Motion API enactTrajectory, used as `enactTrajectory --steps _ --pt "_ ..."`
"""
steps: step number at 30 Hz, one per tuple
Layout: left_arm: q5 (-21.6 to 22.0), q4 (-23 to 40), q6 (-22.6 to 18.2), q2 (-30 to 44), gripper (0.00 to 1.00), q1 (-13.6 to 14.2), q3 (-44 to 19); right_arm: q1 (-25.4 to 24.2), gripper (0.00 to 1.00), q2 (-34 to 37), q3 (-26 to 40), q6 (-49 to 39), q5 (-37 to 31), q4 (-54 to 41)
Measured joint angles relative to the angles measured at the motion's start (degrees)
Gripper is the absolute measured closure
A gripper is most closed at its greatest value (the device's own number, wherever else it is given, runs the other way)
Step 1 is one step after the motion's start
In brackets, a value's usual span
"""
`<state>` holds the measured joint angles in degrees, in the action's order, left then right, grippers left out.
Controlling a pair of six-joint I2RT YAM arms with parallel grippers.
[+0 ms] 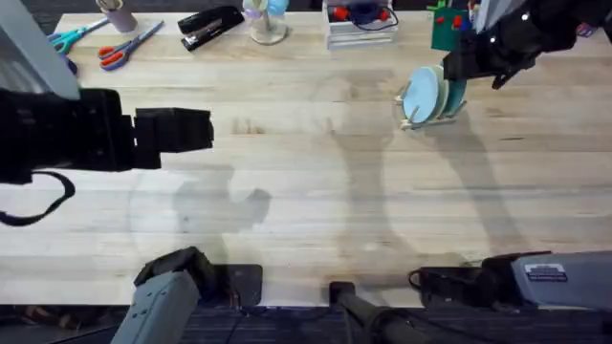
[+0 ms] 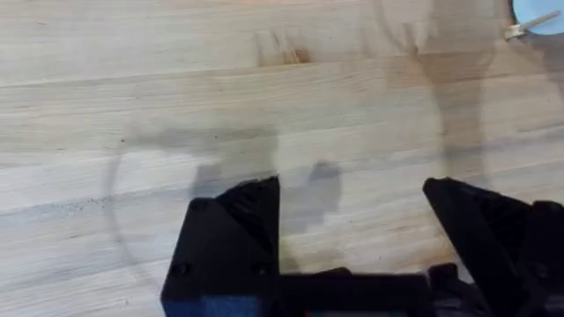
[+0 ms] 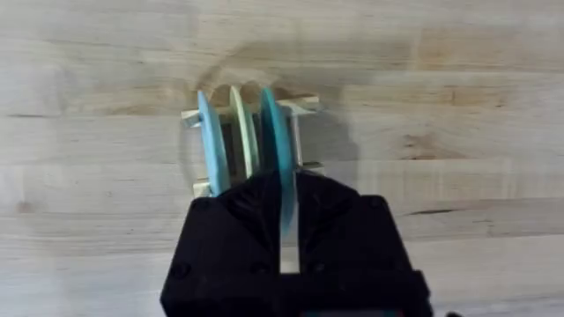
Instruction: Pick up the plates from the table one by one and place each into a slot on the dish rack.
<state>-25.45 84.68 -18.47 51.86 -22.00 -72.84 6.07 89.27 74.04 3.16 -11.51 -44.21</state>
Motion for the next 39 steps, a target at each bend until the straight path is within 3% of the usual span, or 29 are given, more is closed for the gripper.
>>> enactTrajectory --steps 7,22,27,39 --pt "0.0 0.0 0.01 0.0 0.008 0.0 0.0 0.0 0.831 -0.01 0.02 0.0 -0.02 -0.04" --pt "0.0 0.0 0.0 0.0 0.008 0.0 0.0 -0.05 0.776 -1.07 0.02 0.0 0.2 -0.27" --pt "0.0 0.0 -0.01 0.0 0.008 0.0 0.0 -0.32 0.74 -5.73 0.02 0.0 0.42 -0.46" --pt "0.0 0.0 0.01 0.0 0.008 0.0 0.0 -0.22 0.509 -22.61 0.02 -0.01 0.42 -6.89"
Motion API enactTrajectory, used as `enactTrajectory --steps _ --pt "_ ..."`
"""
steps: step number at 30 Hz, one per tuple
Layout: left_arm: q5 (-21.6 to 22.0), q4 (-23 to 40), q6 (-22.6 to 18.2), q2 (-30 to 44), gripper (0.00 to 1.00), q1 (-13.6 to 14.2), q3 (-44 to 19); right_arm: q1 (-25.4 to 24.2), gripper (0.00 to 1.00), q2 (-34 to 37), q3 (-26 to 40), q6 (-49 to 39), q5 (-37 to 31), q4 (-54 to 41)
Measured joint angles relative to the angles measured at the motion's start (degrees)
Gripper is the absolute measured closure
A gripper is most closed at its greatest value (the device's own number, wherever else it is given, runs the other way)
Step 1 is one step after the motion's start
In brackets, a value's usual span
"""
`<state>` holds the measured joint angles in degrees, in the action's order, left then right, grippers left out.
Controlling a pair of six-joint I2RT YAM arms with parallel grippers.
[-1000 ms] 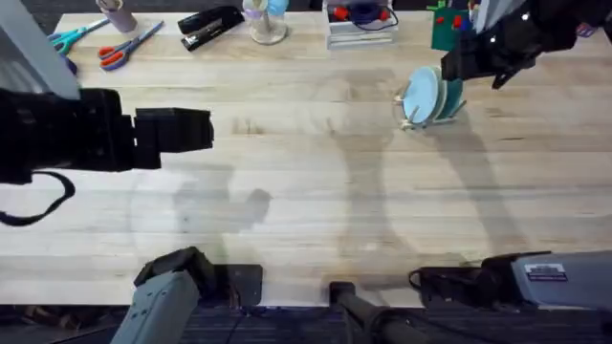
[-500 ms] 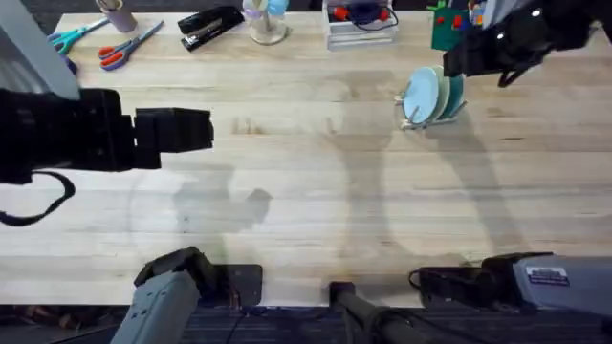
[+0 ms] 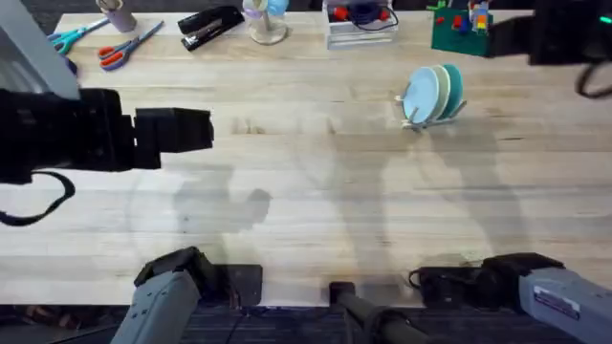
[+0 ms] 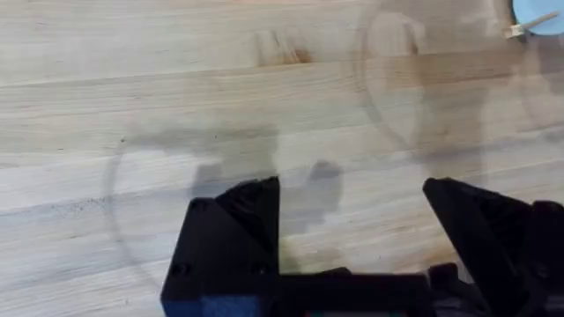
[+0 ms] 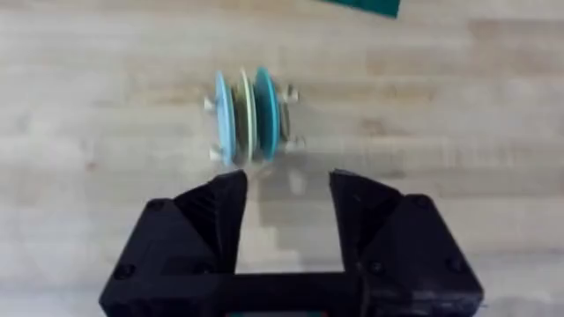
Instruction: Pick up the plates from the table one by one and place each into a slot on the dish rack.
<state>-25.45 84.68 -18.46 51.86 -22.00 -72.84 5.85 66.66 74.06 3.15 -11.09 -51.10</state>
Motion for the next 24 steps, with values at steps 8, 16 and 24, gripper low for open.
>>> enactTrajectory --steps 8,16,24 --pt "0.0 0.0 -0.02 0.0 0.008 0.0 0.0 0.02 0.201 -11.22 0.0 0.01 0.44 -11.95" --pt "0.0 0.0 0.0 0.0 0.008 0.0 0.0 0.04 0.017 -21.57 0.0 -0.01 1.76 -22.72" --pt "0.0 0.0 0.0 0.0 0.008 0.0 0.0 0.04 0.007 -23.59 0.0 -0.01 1.95 -26.99"
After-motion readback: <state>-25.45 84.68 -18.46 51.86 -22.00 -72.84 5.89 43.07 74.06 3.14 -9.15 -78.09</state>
